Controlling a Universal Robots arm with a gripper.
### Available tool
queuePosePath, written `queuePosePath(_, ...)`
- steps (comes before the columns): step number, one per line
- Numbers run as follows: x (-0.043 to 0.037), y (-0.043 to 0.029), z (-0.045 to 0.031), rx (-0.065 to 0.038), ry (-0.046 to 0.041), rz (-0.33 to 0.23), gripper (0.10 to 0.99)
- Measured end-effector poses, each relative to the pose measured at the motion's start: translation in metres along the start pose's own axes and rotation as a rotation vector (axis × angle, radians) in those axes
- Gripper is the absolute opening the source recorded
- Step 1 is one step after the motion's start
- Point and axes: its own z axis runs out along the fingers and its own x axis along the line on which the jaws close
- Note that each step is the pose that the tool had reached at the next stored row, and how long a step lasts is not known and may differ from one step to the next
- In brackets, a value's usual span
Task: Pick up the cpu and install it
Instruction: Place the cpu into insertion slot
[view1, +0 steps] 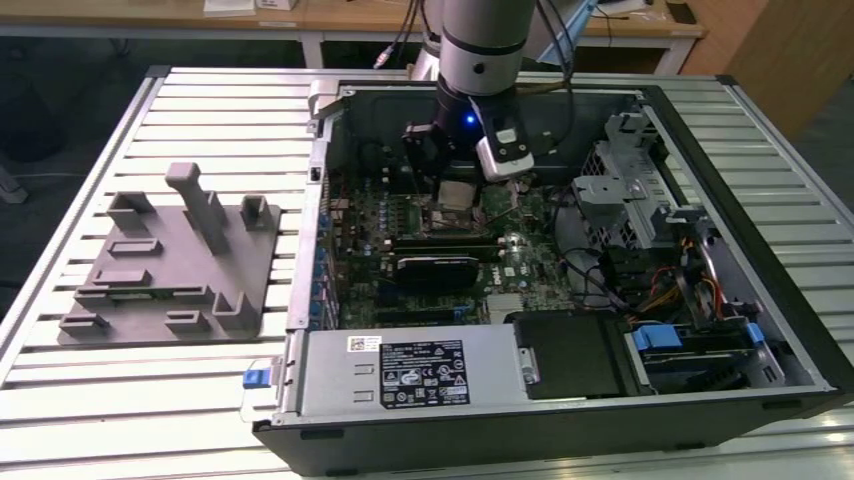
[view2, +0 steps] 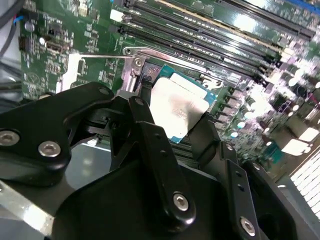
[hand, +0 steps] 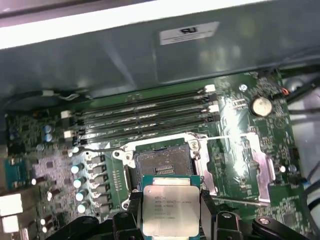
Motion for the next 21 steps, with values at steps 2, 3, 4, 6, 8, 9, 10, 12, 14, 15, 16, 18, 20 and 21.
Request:
queuePosePath(2, 0.0, 0.0, 0.0001, 0.0, -0.0017, 0.036, 0.545)
queuePosePath(3, 0.0, 0.0, 0.0001, 0.0, -0.0025, 0.053, 0.545)
queuePosePath(4, 0.0, 0.0, 0.0001, 0.0, -0.0034, 0.071, 0.545)
queuePosePath(6, 0.0, 0.0, 0.0002, 0.0, -0.0051, 0.105, 0.545)
queuePosePath(8, 0.0, 0.0, 0.0002, -0.001, -0.0068, 0.139, 0.545)
queuePosePath(9, 0.0, 0.0, 0.0003, -0.001, -0.0077, 0.157, 0.545)
queuePosePath(10, 0.0, 0.0, 0.0003, -0.001, -0.0086, 0.175, 0.545)
queuePosePath(12, 0.0, 0.0, 0.0004, -0.001, -0.0103, 0.209, 0.545)
queuePosePath(14, 0.0, 0.0, 0.0005, -0.001, -0.012, 0.243, 0.545)
queuePosePath(15, 0.0, 0.0, 0.0005, -0.001, -0.0129, 0.26, 0.545)
queuePosePath(16, 0.0, 0.0, 0.0005, -0.001, -0.0138, 0.277, 0.545)
queuePosePath(18, 0.0, 0.0, 0.0006, 0.0, -0.0155, 0.312, 0.545)
queuePosePath(20, 0.0, 0.0, 0.0007, 0.0, -0.0173, 0.345, 0.545)
queuePosePath(21, 0.0, 0.0, 0.0007, 0.0, -0.0182, 0.363, 0.545)
